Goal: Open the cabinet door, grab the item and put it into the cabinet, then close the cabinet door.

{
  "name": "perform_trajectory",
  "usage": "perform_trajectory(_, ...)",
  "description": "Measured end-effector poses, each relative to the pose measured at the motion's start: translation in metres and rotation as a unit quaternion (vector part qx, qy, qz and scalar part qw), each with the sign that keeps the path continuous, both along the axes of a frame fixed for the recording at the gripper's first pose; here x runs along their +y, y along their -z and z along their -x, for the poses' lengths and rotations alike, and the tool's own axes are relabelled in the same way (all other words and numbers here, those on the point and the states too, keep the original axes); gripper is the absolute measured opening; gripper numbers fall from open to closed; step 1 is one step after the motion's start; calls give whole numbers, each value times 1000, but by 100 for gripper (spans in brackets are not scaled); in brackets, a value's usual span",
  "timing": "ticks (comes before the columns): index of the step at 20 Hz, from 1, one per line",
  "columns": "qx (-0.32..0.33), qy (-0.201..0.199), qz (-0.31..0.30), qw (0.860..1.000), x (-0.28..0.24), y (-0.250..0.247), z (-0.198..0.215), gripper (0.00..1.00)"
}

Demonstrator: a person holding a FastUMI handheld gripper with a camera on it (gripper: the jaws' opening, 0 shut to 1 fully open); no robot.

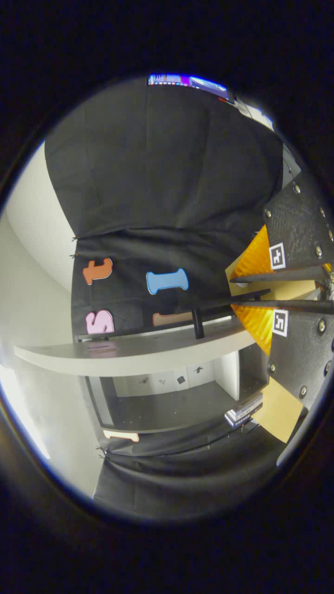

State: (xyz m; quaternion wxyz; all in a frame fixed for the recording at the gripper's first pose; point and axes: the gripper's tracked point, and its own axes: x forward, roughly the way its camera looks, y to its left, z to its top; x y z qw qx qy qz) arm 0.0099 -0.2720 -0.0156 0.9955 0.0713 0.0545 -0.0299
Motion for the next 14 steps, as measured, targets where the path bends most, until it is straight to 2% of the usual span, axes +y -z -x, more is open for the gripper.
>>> perform_trajectory(3,-20,20,6,1000,9,-9,20,17)
perform_trajectory(5,-41,10,6,999,34,-15,30,17)
perform_trajectory(9,-35,-18,17,999,90,0,37,19)
perform_trajectory(11,-38,-39,14,998,120,4,33,26)
perform_trajectory(13,-30,-64,11,997,148,19,24,45)
perform_trajectory(14,-23,-72,12,997,158,27,19,49)
